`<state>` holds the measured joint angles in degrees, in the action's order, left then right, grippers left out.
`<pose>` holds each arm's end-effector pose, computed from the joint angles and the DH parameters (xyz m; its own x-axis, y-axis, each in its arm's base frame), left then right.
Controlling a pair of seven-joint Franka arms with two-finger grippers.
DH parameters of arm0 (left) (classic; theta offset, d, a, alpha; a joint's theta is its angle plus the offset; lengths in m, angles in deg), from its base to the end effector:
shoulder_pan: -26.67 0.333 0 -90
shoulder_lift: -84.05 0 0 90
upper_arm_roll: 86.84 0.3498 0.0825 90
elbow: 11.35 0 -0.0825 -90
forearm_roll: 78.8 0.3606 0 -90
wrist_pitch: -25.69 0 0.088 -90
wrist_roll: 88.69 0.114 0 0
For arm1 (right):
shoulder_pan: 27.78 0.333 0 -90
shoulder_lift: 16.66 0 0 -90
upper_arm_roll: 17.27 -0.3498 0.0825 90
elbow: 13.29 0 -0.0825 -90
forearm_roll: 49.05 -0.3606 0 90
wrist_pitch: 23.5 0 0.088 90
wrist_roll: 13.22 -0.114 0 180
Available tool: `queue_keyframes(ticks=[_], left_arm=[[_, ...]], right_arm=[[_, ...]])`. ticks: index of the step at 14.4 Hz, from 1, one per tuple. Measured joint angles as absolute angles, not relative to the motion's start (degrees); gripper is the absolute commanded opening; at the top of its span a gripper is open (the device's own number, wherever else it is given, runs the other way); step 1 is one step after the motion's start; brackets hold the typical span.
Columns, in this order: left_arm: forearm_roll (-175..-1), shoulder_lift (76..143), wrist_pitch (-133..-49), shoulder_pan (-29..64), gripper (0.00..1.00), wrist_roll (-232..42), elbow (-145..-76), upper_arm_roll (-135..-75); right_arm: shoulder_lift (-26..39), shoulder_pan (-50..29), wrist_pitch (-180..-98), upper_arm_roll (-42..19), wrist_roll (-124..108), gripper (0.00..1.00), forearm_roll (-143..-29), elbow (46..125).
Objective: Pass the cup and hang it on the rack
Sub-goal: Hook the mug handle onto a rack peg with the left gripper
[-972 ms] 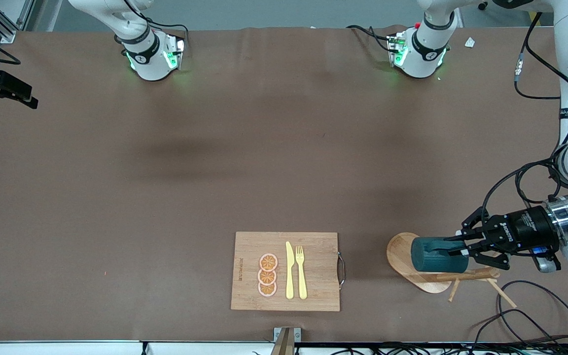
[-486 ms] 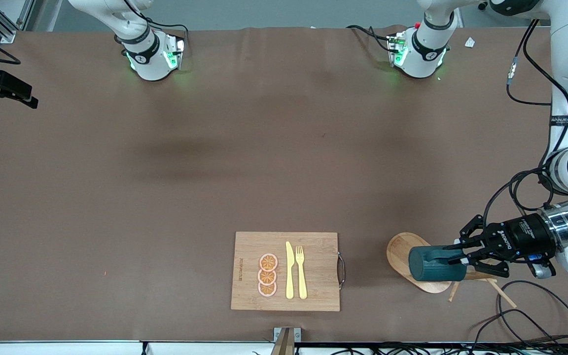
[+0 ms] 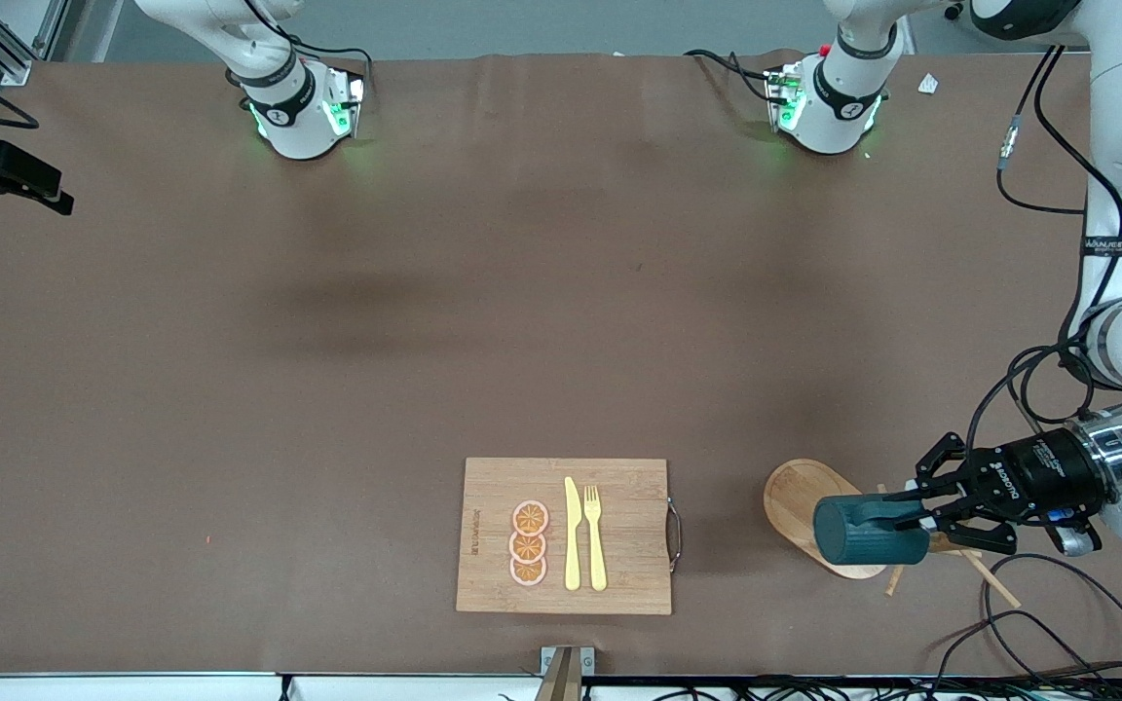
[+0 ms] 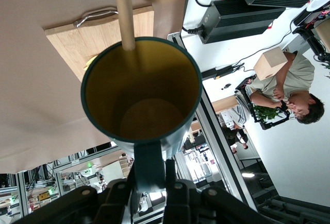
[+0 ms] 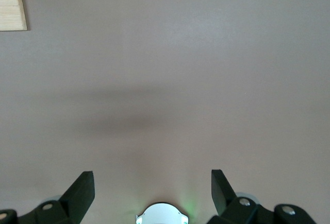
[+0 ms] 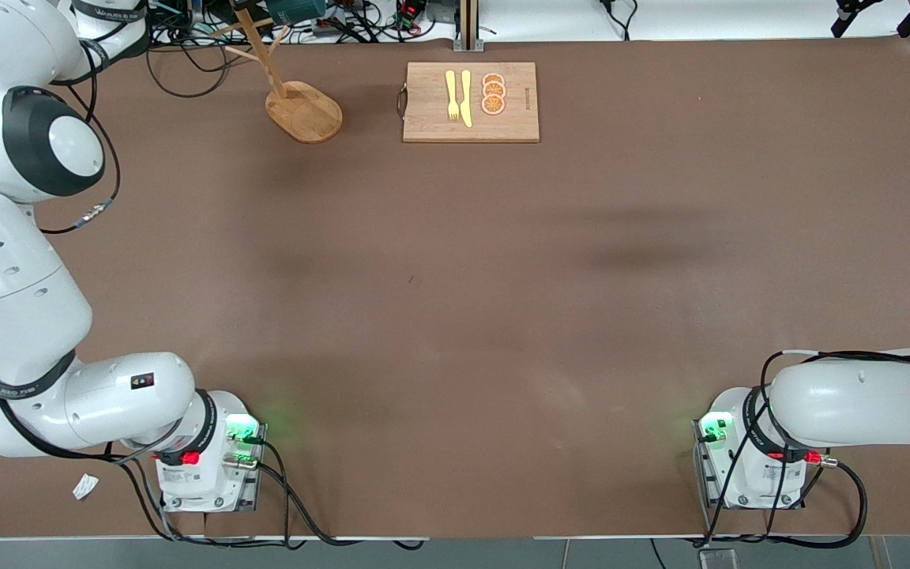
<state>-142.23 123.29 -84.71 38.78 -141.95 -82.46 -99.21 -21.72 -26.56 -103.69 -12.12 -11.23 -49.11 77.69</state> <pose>0.7551 -0.0208 0.4462 0.2988 0.4480 -0.8426 0.9273 0.0724 0.3673 0.4801 -0.0354 0.6743 0.9945 -0.0322 -0.0998 -0.0336 -0.9994 -0.0124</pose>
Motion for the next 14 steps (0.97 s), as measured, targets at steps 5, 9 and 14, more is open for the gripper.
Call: queue_keyframes(ticks=[5, 9, 14], left_arm=[[-142.23, 123.97, -84.71, 38.90, 0.01, -140.88, -82.46, -99.20], [-142.29, 124.96, -83.99, 40.17, 0.01, -138.82, -82.47, -99.18], [-142.35, 126.14, -81.15, 41.74, 0.03, -136.66, -82.50, -99.17]], right_arm=[[-21.72, -26.56, -103.80, -12.12, -11.24, 1.00, -49.06, 77.70], [-21.72, -26.56, -103.80, -12.15, -11.26, 1.00, -49.07, 77.70], [-21.72, -26.52, -103.68, -12.20, -11.26, 1.00, -49.07, 77.70]])
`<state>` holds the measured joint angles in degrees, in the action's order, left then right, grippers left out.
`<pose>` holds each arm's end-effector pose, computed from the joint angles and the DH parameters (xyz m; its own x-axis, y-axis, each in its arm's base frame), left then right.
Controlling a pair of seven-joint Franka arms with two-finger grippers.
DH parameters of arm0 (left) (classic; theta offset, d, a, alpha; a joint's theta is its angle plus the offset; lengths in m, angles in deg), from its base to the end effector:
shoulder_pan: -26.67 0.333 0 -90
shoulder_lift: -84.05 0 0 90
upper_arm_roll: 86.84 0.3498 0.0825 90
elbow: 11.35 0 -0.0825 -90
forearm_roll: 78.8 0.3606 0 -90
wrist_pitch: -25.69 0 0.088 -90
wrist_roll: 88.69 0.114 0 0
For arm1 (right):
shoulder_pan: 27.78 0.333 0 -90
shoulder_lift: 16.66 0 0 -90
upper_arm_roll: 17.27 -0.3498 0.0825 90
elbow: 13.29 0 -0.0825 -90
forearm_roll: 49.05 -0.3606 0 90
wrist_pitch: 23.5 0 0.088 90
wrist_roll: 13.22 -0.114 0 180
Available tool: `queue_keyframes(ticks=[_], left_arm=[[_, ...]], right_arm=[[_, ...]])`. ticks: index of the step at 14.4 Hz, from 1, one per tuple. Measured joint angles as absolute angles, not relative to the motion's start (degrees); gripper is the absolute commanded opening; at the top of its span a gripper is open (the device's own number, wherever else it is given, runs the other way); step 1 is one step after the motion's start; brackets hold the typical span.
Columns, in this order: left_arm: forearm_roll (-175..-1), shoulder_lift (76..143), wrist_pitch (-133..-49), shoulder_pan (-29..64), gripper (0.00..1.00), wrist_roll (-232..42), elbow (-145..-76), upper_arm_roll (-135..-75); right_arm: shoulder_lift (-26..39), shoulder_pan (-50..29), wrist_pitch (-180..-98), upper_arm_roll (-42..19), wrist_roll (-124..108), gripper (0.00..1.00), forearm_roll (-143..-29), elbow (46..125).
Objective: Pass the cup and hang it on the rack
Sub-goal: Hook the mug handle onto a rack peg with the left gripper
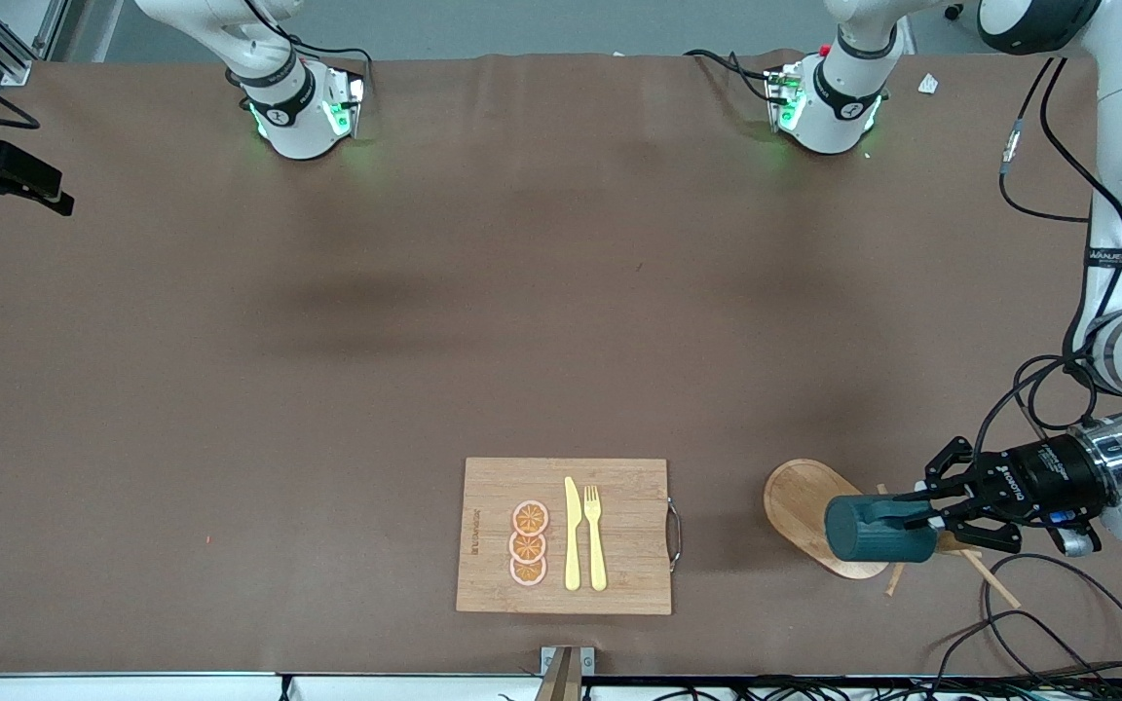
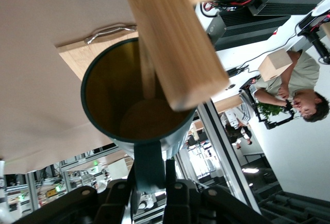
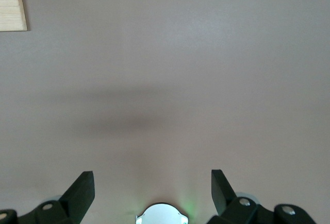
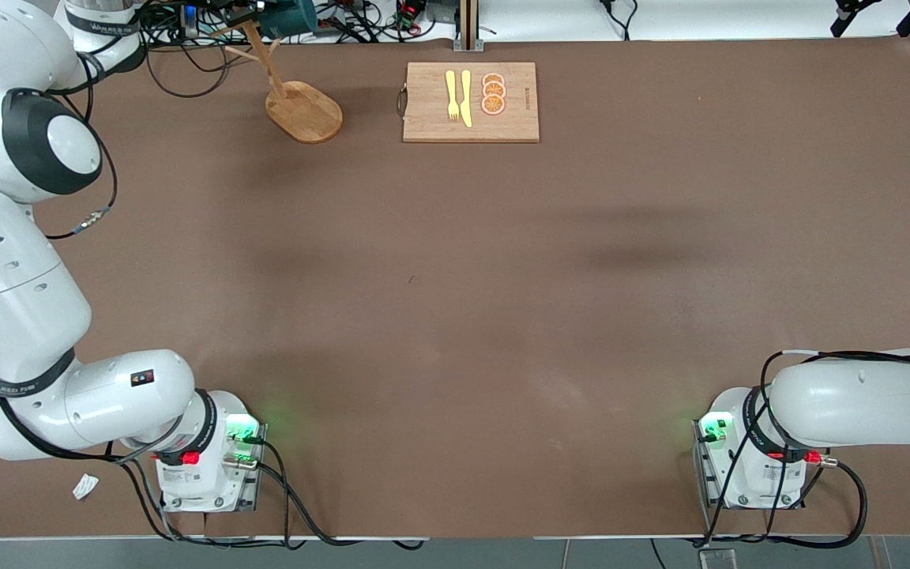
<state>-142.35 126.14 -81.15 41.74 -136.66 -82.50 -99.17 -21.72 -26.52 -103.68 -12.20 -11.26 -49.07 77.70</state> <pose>0.7546 0.0124 0.4091 0.3281 0.4233 -0.8445 0.9238 0.0428 0.3804 0.4802 -0.0344 0.6742 0.9945 -0.0308 -0.1002 -0.0321 -0.9994 -0.0116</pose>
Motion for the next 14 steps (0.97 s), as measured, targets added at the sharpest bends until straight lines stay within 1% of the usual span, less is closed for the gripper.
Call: queue_keyframes(ticks=[5, 14], left_arm=[[-142.40, 127.37, -78.35, 43.59, 0.03, -133.83, -82.51, -99.17], [-142.40, 127.77, -77.75, 45.30, 0.04, -131.65, -82.53, -99.16]], right_arm=[[-21.72, -26.54, -103.33, -12.16, -11.34, 1.00, -49.07, 77.72], [-21.72, -26.54, -103.24, -12.14, -11.44, 1.00, -49.20, 77.73]])
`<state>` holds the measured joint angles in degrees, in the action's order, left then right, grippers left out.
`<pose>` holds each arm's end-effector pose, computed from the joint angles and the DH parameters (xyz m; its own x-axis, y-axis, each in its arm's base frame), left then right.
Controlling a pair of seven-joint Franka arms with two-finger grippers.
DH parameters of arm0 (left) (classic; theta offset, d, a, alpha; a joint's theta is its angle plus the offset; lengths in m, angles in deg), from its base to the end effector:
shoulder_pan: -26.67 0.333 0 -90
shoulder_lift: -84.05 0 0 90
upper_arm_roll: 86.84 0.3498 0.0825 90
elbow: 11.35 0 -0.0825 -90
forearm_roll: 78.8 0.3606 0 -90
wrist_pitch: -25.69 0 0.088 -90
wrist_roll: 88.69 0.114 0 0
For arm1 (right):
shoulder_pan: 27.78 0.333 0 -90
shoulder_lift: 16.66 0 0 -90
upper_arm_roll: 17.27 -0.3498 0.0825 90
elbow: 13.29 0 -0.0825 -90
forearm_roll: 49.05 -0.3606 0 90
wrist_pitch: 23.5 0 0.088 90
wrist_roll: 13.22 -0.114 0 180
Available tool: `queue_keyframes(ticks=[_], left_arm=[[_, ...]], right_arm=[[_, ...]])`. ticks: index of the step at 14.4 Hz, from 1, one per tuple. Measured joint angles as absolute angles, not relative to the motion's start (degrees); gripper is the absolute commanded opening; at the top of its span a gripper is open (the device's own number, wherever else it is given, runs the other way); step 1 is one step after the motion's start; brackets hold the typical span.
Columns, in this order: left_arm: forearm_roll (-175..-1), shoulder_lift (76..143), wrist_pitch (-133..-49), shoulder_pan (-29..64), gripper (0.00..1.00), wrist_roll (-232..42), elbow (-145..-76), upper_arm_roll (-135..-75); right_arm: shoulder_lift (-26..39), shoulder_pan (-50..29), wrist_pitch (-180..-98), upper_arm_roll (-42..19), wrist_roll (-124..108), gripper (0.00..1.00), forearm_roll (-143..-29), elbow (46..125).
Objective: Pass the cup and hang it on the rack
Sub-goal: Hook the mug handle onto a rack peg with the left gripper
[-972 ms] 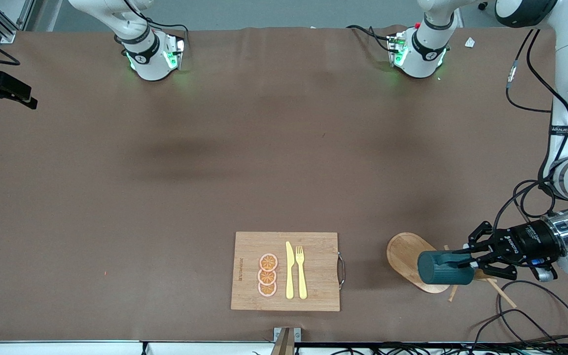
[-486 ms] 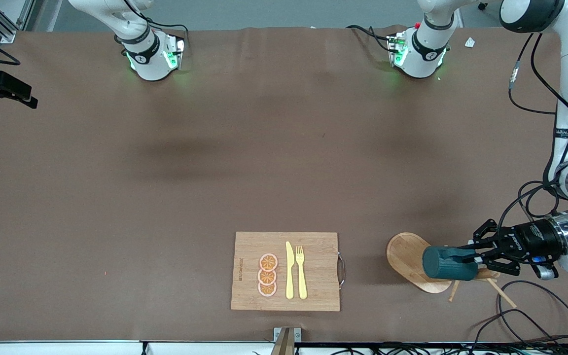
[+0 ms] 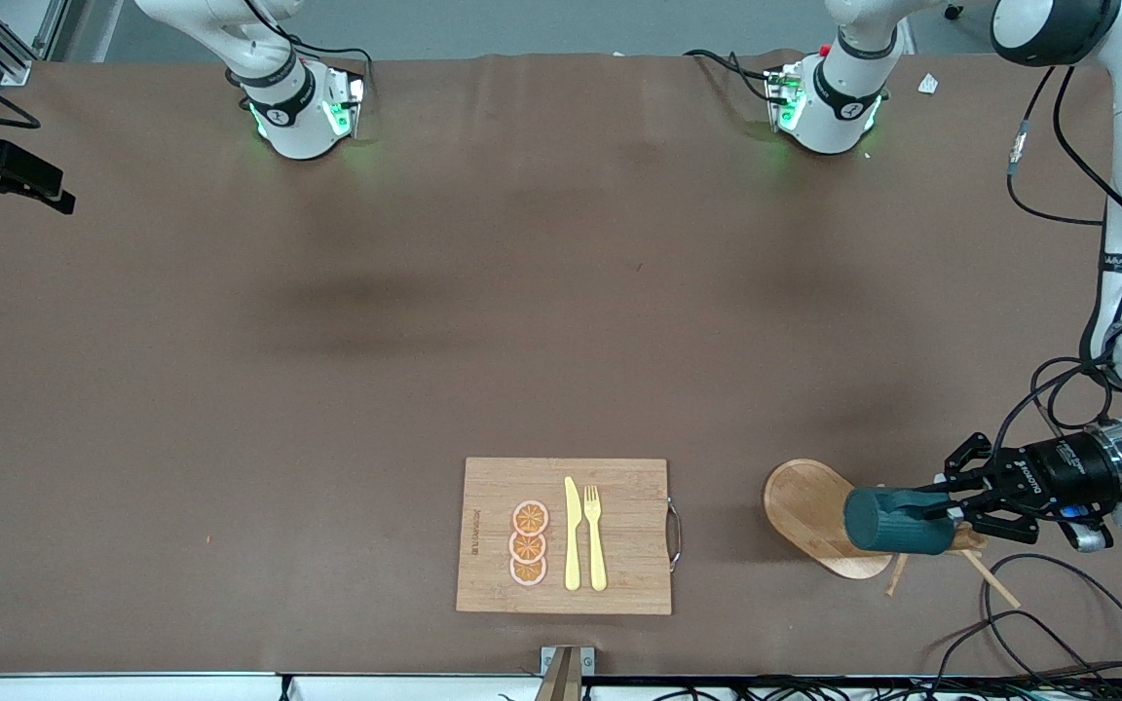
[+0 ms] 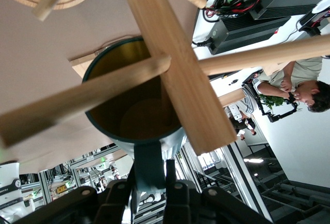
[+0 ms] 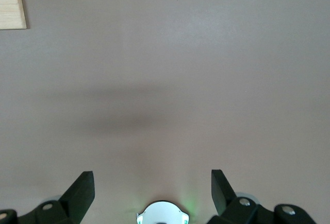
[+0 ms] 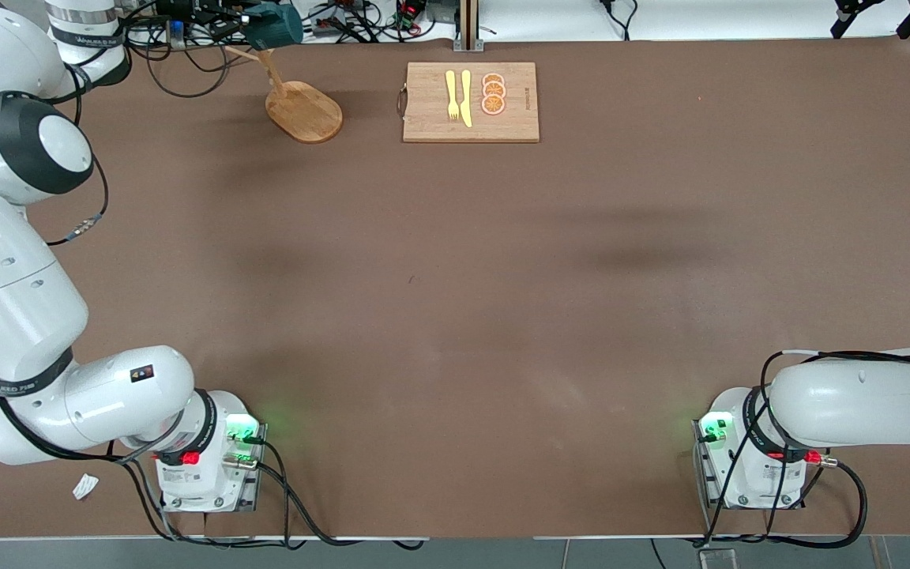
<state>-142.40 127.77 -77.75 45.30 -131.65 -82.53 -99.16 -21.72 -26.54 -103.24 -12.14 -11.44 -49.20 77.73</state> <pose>0.7492 0.0528 0.3883 0.3672 0.4027 -0.8384 0.9104 0.0292 0.4127 0.4792 -0.0348 0.6734 0.9935 -0.0348 -0.1083 -0.0365 -0.9992 -0.0139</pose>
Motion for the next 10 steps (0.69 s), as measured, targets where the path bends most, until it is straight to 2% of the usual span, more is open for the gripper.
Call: queue_keyframes(ticks=[4, 6, 7, 8, 9, 10], left_arm=[[-142.43, 128.41, -77.19, 45.72, 0.07, -129.72, -82.69, -99.17], [-142.44, 128.56, -77.09, 45.72, 0.20, -129.35, -82.69, -99.23], [-142.45, 128.56, -77.08, 45.72, 0.31, -129.33, -82.69, -99.23], [-142.46, 128.56, -77.08, 45.72, 0.47, -129.33, -82.69, -99.24], [-142.47, 128.57, -76.96, 45.71, 0.80, -129.33, -82.70, -99.25], [-142.47, 128.57, -76.78, 45.68, 0.99, -129.32, -82.70, -99.27]], right_arm=[[-21.72, -26.53, -103.24, -12.17, -11.44, 1.00, -49.23, 77.73], [-21.72, -26.49, -103.24, -12.27, -11.44, 1.00, -49.25, 77.73], [-21.72, -26.47, -103.25, -12.33, -11.44, 1.00, -49.25, 77.73], [-21.72, -26.45, -103.25, -12.36, -11.44, 1.00, -49.25, 77.73], [-21.72, -26.44, -103.25, -12.39, -11.44, 1.00, -49.25, 77.73], [-21.72, -26.43, -103.25, -12.40, -11.44, 1.00, -49.25, 77.73]])
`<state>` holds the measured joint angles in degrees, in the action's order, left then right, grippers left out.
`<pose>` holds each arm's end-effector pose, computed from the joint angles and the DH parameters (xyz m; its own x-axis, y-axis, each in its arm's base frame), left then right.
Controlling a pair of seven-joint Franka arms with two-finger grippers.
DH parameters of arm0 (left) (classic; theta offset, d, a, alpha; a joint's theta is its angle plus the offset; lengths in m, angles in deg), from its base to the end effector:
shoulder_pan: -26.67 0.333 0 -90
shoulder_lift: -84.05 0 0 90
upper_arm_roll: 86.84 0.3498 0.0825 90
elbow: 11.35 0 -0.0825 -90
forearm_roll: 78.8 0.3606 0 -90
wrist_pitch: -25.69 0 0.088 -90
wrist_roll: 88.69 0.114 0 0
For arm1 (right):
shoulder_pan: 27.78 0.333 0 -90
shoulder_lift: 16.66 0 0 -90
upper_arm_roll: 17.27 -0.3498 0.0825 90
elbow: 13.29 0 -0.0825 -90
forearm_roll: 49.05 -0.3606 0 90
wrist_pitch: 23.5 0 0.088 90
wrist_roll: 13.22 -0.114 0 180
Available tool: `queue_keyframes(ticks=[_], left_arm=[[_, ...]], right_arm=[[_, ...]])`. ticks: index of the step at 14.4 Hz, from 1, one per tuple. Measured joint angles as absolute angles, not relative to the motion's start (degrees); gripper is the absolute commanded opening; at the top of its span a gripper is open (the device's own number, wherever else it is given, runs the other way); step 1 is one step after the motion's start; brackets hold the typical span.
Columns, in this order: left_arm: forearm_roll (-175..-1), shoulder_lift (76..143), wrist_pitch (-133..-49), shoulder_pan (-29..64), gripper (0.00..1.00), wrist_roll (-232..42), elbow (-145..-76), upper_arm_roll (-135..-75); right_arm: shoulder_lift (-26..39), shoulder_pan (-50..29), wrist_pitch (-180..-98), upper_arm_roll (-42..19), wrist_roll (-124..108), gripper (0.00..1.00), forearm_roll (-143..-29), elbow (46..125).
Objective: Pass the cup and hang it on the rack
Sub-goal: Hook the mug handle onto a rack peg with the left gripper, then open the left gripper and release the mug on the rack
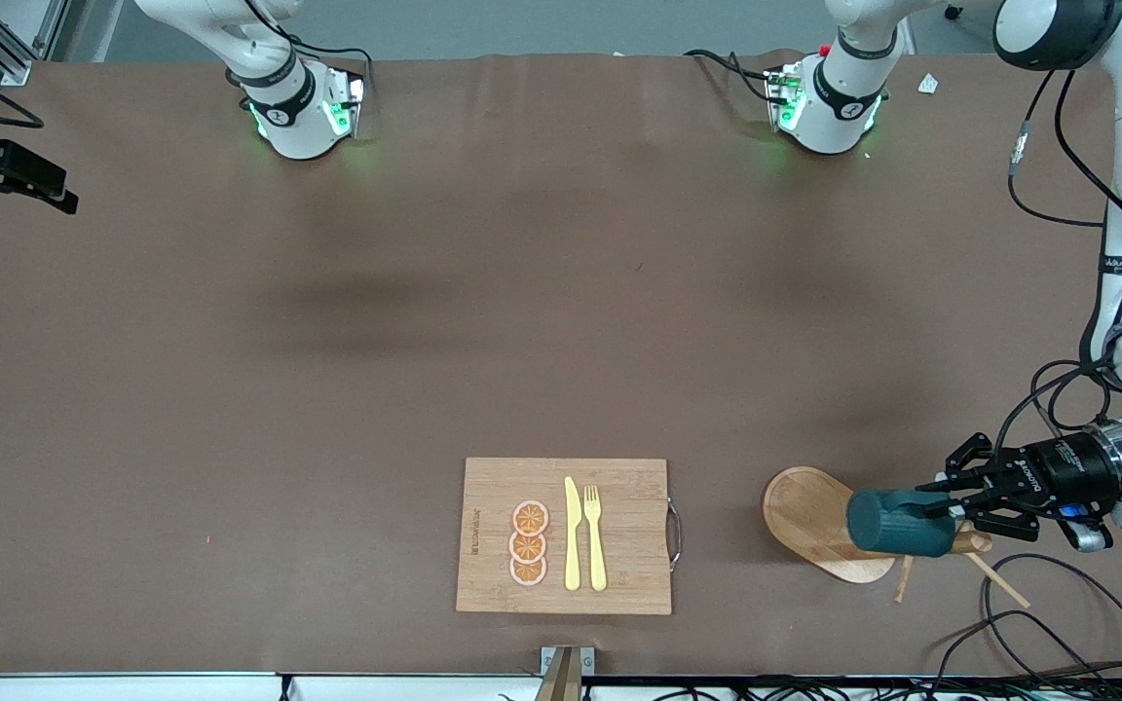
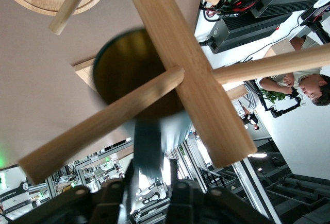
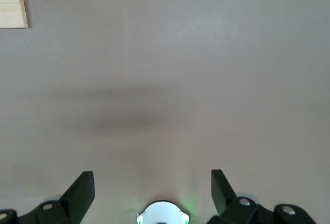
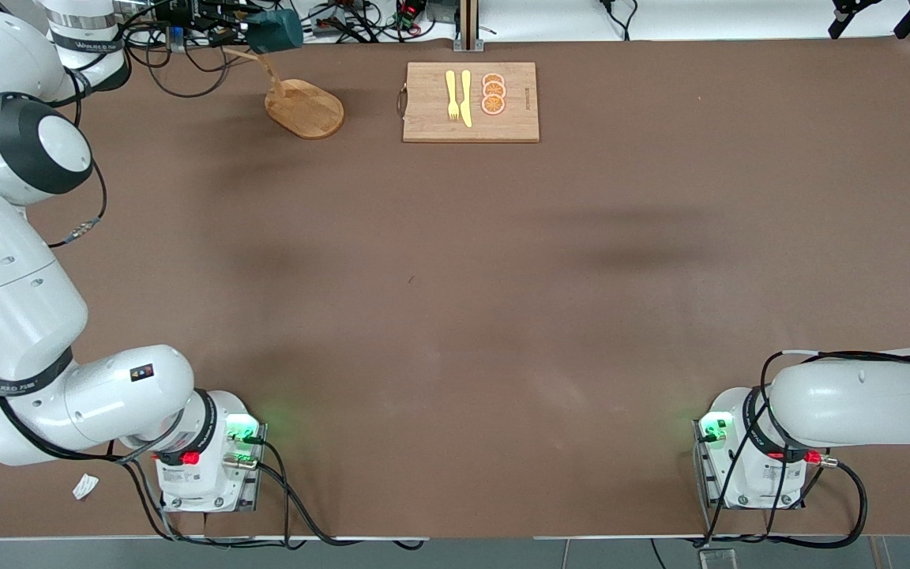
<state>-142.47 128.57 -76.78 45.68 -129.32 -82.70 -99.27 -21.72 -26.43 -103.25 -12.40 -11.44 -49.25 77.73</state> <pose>0.7478 0.0548 0.3773 0.3913 0.3878 -0.8346 0.9035 0.0107 0.4285 0.4795 -0.0314 0.6734 0.9937 -0.0282 -0.1081 -0.0300 -0.9994 -0.0143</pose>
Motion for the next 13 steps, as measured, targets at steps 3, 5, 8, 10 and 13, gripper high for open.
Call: queue_keyframes(ticks=[3, 5, 8, 10, 13], left_arm=[[-142.47, 128.56, -76.60, 45.45, 1.00, -129.30, -82.55, -99.56], [-142.47, 128.43, -76.38, 45.42, 1.00, -129.30, -82.24, -99.80], [-140.34, 126.73, -74.59, 45.43, 1.00, -129.18, -81.59, -100.08], [-135.06, 123.85, -72.71, 45.42, 1.00, -129.15, -81.13, -100.70], [-125.17, 118.37, -70.70, 45.41, 1.00, -129.21, -80.93, -103.91]], right_arm=[[-21.72, -26.42, -103.25, -12.42, -11.44, 1.00, -49.25, 77.73], [-21.72, -26.42, -103.26, -12.44, -11.44, 1.00, -49.24, 77.73], [-21.73, -26.41, -103.27, -12.45, -11.44, 1.00, -49.24, 77.73], [-21.73, -26.40, -103.27, -12.46, -11.44, 1.00, -49.24, 77.73], [-21.75, -26.39, -103.33, -12.48, -11.44, 1.00, -49.24, 77.72]])
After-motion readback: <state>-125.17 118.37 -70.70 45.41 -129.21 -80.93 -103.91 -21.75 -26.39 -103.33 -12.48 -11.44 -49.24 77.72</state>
